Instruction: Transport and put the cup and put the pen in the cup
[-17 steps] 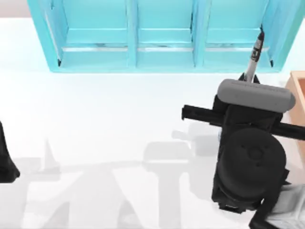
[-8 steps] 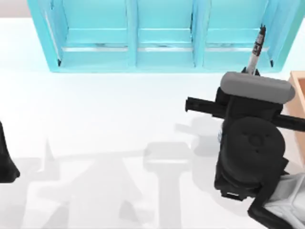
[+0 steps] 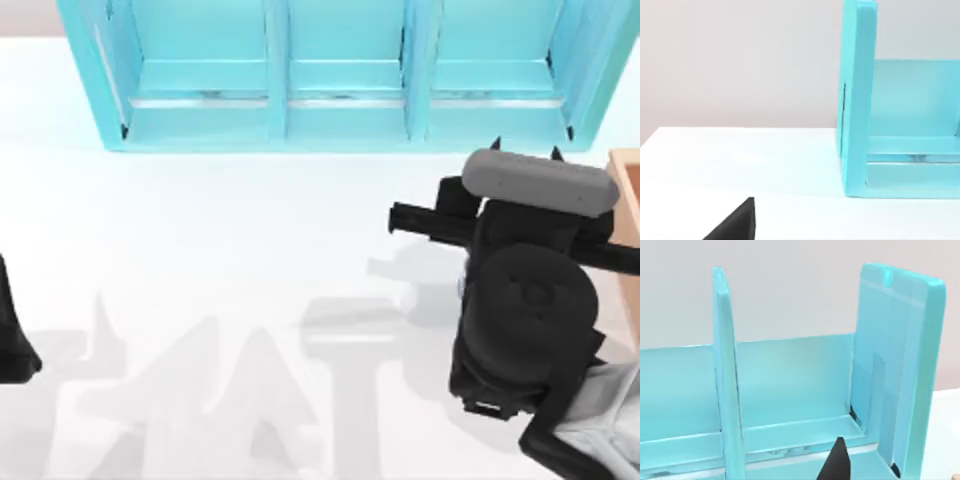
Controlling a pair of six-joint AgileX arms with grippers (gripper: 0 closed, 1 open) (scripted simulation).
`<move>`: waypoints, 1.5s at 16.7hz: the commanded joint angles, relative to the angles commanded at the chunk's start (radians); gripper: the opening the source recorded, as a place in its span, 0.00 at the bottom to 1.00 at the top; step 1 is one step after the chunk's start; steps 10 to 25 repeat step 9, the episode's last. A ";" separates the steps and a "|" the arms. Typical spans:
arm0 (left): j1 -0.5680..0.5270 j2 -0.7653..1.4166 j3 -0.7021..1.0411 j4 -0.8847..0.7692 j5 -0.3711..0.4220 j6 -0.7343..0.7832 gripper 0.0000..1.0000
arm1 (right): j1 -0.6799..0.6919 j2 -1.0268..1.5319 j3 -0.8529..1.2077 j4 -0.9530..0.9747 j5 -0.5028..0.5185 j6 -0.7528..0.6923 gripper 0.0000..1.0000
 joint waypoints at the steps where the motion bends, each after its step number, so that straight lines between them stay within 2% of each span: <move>1: 0.000 0.000 0.000 0.000 0.000 0.000 1.00 | 0.000 0.000 0.000 0.000 0.000 0.000 0.83; 3: 0.000 0.000 0.000 0.000 0.000 0.000 1.00 | 0.000 0.000 0.000 0.000 0.000 0.000 0.98; 4: 0.000 0.000 0.000 0.000 0.000 0.000 1.00 | 0.000 0.000 0.000 0.000 0.000 0.000 1.00; 25: 0.000 0.000 0.000 0.000 0.000 0.000 1.00 | 0.000 0.000 0.000 0.000 0.000 0.000 1.00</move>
